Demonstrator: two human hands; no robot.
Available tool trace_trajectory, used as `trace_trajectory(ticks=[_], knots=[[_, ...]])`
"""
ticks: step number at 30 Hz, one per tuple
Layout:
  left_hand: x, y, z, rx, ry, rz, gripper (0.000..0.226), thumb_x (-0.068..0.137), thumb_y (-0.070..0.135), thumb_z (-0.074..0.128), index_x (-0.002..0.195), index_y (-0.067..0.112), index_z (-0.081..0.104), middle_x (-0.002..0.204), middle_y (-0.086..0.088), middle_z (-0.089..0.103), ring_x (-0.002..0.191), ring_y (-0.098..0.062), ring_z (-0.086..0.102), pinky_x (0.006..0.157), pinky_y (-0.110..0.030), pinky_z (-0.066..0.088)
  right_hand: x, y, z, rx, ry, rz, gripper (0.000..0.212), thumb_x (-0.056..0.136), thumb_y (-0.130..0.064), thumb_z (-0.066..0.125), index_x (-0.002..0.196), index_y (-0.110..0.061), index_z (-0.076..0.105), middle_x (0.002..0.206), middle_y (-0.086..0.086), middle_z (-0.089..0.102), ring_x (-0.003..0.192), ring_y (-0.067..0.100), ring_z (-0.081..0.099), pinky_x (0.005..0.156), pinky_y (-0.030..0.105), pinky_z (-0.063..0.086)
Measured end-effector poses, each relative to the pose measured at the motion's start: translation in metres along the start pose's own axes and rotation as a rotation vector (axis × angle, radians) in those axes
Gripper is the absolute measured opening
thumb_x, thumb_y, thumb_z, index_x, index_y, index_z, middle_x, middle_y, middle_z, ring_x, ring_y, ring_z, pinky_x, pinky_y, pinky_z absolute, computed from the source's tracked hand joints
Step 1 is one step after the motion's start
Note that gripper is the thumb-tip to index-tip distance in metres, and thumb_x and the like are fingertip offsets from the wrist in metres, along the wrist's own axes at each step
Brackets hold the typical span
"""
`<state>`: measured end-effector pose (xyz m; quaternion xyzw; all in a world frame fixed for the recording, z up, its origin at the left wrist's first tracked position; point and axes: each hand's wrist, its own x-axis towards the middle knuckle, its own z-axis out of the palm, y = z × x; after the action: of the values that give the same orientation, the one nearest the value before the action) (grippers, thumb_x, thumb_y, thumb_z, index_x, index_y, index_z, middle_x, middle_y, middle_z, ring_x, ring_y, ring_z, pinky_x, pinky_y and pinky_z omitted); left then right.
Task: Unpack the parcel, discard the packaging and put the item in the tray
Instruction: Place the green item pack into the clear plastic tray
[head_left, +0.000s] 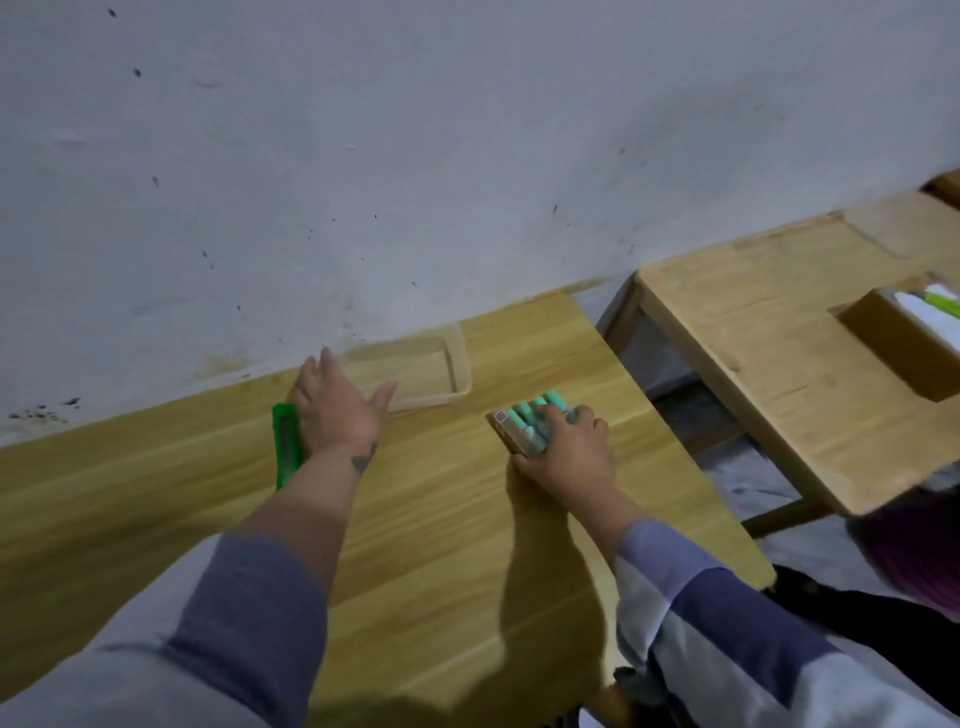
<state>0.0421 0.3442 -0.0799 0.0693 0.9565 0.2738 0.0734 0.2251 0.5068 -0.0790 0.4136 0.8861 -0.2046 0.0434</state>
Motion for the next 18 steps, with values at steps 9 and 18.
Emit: trace_trajectory(ticks=[9, 18], knots=[[0.007, -0.004, 0.018, -0.106, 0.006, -0.014, 0.071, 0.092, 0.039, 0.058, 0.149, 0.014, 0.026, 0.148, -0.016, 0.037, 0.135, -0.034, 0.034, 0.111, -0.044, 0.032, 0.029, 0.015, -0.022, 0.114, -0.012, -0.129, 0.066, 0.071, -0.04, 0.075, 0.131, -0.032, 0.049, 0.135, 0.007, 0.042, 0.121, 0.026, 0.04, 0.101, 0.037, 0.04], [-0.013, -0.015, 0.013, -0.101, -0.004, 0.007, 0.059, 0.098, 0.036, 0.044, 0.151, 0.022, 0.022, 0.143, -0.013, 0.045, 0.13, -0.031, 0.043, 0.104, -0.04, 0.038, 0.07, -0.057, -0.069, 0.015, -0.149, -0.619, 0.065, 0.067, -0.04, 0.079, 0.127, -0.034, 0.054, 0.137, 0.009, 0.042, 0.126, 0.027, 0.04, 0.104, 0.034, 0.037]])
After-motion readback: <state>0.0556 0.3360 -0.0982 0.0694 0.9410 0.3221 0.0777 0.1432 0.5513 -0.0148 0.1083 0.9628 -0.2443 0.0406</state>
